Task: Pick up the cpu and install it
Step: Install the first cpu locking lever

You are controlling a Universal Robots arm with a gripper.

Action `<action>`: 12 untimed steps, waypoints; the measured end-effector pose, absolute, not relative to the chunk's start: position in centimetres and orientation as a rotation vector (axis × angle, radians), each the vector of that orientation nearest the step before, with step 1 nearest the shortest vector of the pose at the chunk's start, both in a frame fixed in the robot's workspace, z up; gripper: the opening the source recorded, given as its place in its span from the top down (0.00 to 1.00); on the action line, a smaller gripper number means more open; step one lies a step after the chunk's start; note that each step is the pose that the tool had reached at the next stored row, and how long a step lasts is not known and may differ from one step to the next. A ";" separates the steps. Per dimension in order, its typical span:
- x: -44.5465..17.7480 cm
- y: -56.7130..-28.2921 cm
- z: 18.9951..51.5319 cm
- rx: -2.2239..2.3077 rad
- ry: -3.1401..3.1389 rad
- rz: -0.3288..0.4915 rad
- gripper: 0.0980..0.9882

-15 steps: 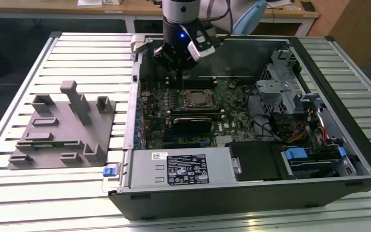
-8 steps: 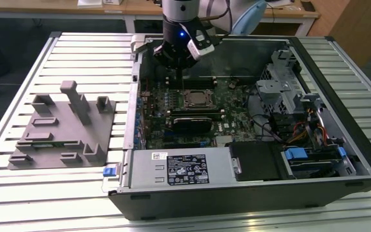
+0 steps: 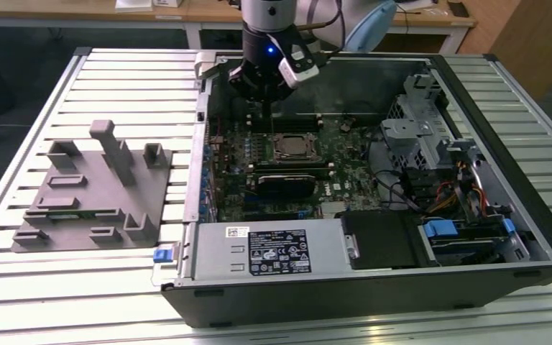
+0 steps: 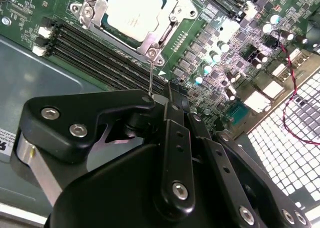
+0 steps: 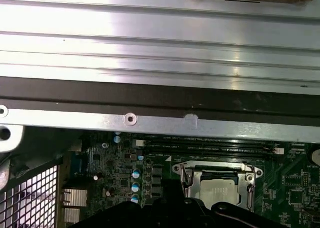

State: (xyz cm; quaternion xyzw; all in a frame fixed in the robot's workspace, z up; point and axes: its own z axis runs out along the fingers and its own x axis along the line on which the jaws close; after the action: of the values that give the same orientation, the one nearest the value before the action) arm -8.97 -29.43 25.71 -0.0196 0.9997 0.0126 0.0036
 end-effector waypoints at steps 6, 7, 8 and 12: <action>-8.6 -29.4 25.7 -0.062 3.134 0.040 0.99; -8.5 -29.4 25.7 -0.061 3.134 0.040 0.99; -8.3 -29.4 25.7 -0.061 3.134 0.039 0.99; -7.8 -29.4 25.7 -0.062 3.134 0.040 0.99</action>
State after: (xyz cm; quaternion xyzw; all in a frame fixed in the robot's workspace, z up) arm -7.84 -29.42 25.71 -0.0196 0.9997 0.0126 0.0036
